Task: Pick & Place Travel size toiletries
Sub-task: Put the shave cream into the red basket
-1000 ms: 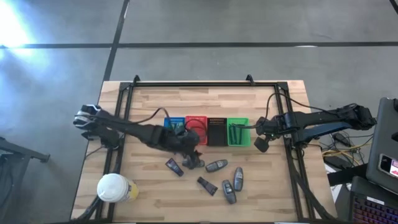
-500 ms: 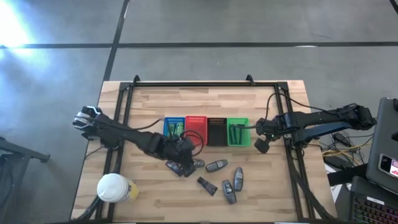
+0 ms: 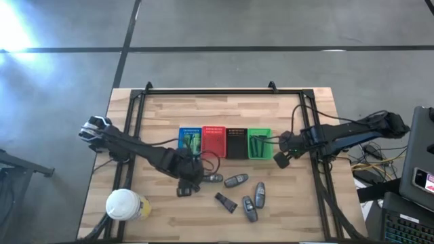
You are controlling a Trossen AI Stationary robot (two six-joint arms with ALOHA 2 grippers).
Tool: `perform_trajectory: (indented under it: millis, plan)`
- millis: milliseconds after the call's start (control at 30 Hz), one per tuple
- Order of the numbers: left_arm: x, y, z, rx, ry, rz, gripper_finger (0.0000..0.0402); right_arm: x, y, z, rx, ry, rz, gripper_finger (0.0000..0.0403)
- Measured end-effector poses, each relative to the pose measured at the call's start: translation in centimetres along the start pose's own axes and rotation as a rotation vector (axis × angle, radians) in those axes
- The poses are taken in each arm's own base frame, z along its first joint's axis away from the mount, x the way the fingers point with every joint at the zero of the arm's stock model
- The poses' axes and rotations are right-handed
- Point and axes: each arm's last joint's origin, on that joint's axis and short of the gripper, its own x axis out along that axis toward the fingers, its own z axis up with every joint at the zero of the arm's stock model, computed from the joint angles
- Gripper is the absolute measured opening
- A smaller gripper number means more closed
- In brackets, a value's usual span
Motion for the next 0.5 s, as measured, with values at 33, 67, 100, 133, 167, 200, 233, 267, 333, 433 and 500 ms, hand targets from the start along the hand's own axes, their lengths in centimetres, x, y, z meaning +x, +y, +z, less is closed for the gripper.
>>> perform_trajectory:
  millis: [33, 67, 100, 133, 167, 200, 233, 267, 333, 433, 500]
  plan:
    - [0.4, 0.0, -0.3, 0.032, 0.016, -0.008, 0.0236, 0.0, 0.1, -0.1, 0.022, 0.008, 0.010, 0.0363]
    - [0.9, 0.1, -0.7, 0.066, 0.034, -0.017, 0.0236, 0.0, 0.3, -0.3, 0.040, 0.014, 0.024, 0.0363]
    - [1.3, 0.1, -1.0, 0.099, 0.051, -0.023, 0.0236, 0.0, 0.5, -0.4, 0.057, 0.020, 0.039, 0.0364]
    - [1.8, 0.2, -1.4, 0.126, 0.065, -0.030, 0.0236, 0.0, 0.7, -0.6, 0.076, 0.023, 0.052, 0.0364]
    - [2.3, 0.3, -1.8, 0.151, 0.079, -0.040, 0.0236, 0.0, 0.9, -0.8, 0.093, 0.024, 0.064, 0.0364]
    - [2.8, 0.3, -2.1, 0.172, 0.087, -0.050, 0.0236, 0.0, 1.1, -1.0, 0.108, 0.026, 0.078, 0.0363]
    - [3.2, 0.4, -2.4, 0.190, 0.094, -0.058, 0.0236, 0.0, 1.3, -1.2, 0.124, 0.028, 0.091, 0.0363]
    - [3.6, 0.4, -2.6, 0.203, 0.100, -0.063, 0.0236, 0.0, 1.5, -1.4, 0.140, 0.032, 0.102, 0.0364]
    - [4.1, 0.5, -2.9, 0.234, 0.092, -0.068, 0.0236, -0.1, 1.7, -1.9, 0.172, 0.042, 0.111, 0.0363]
    - [4.6, 0.5, -3.1, 0.292, 0.061, -0.079, 0.0236, -0.1, 1.9, -2.5, 0.211, 0.050, 0.110, 0.0364]
    - [4.9, 0.4, -3.0, 0.328, 0.025, -0.088, 0.0236, -0.1, 2.0, -2.8, 0.229, 0.060, 0.110, 0.0364]
